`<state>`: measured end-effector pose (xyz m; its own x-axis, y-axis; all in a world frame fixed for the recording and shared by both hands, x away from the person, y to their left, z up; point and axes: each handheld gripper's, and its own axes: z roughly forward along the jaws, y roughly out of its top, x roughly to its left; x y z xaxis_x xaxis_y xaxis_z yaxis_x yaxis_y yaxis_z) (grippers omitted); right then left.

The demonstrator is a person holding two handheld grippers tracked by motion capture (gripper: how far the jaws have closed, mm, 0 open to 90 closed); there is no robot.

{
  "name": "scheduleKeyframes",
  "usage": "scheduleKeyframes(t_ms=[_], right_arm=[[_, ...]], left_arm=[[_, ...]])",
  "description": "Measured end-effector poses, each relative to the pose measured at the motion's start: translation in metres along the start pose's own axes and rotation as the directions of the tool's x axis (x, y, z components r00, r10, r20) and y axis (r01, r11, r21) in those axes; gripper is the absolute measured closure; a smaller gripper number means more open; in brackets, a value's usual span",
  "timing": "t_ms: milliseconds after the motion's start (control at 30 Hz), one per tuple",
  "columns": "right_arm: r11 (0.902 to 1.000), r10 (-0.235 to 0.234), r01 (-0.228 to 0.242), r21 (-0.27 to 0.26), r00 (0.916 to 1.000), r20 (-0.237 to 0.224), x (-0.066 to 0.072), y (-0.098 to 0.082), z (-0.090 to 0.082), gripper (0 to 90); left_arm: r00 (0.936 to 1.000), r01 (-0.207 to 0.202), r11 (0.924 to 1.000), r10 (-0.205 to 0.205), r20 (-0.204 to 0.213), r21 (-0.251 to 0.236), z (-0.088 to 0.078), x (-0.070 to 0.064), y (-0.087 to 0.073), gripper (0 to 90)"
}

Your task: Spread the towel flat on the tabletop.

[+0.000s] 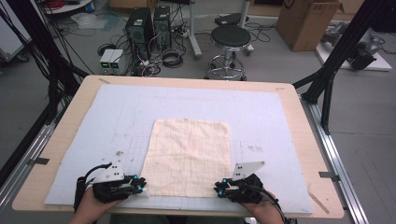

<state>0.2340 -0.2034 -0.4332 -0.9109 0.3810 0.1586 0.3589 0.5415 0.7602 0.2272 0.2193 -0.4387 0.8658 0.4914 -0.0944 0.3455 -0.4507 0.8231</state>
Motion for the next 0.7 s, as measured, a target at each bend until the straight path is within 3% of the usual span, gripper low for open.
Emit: scheduleKeyframes(t_ms=[400,700], right_arm=[[0.9933,0.065,-0.055,-0.101,0.9934,0.095,-0.022,0.006,-0.008,55.7],[0.9917,0.078,-0.064,-0.112,0.9898,0.119,-0.032,0.012,-0.003,42.8]], left_arm=[[0.9987,0.031,0.9971,-0.034,-0.039,-0.07,0.001,0.013,0.007,59.8],[0.9962,0.061,0.9954,-0.065,-0.057,-0.073,0.006,0.022,0.013,51.7]])
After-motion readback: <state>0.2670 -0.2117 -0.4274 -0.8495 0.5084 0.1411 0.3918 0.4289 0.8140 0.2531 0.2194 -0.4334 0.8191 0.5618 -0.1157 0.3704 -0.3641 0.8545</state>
